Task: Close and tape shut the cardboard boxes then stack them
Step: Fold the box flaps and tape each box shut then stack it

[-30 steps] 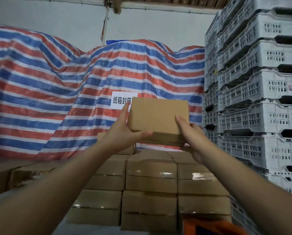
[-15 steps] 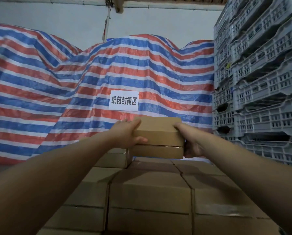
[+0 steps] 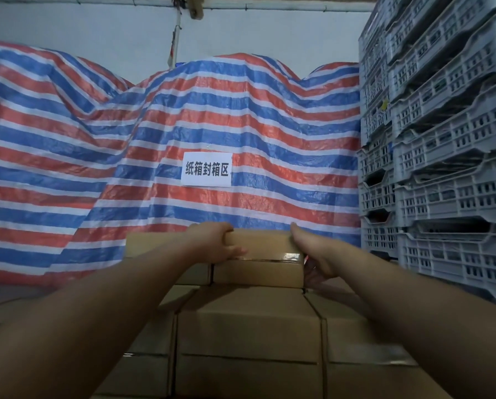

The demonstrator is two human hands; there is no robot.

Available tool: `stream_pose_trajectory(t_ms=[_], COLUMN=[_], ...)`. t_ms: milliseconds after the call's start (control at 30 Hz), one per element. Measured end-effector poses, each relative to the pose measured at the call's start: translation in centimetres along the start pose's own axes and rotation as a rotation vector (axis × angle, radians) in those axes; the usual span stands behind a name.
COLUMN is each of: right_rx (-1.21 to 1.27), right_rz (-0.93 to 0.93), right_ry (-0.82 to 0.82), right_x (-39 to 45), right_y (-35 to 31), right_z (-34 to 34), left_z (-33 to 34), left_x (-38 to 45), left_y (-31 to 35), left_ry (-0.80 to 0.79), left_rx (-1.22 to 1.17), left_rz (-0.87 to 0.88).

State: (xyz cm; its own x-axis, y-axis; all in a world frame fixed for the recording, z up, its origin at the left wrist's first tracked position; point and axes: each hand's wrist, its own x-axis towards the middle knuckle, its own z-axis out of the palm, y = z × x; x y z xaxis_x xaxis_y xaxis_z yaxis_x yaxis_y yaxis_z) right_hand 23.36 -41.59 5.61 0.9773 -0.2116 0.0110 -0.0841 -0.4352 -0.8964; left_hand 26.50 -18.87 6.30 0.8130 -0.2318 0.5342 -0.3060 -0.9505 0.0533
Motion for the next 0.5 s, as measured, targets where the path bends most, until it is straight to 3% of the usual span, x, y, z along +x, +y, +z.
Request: stream_pose_trajectory(t_ms=[167, 300, 500], right_rx=[0.049, -0.184, -0.404], right_rz=[-0.006, -0.194, -0.555], right_ry=[-0.022, 0.161, 0.456], right_x=[-2.3, -4.5, -8.8], right_y=[-0.1, -1.4, -3.8], right_z=[0.5, 0.4, 0.9], left_z=[-1.6, -4.0, -9.2], left_x=[-1.8, -4.6, -10.1], left_y=[-1.2, -2.6, -3.9], left_ry=[0.027, 0.118, 0.408], left_rx=[0.027, -0.045, -0.064], left_rz=[-0.099, -0.079, -0.079])
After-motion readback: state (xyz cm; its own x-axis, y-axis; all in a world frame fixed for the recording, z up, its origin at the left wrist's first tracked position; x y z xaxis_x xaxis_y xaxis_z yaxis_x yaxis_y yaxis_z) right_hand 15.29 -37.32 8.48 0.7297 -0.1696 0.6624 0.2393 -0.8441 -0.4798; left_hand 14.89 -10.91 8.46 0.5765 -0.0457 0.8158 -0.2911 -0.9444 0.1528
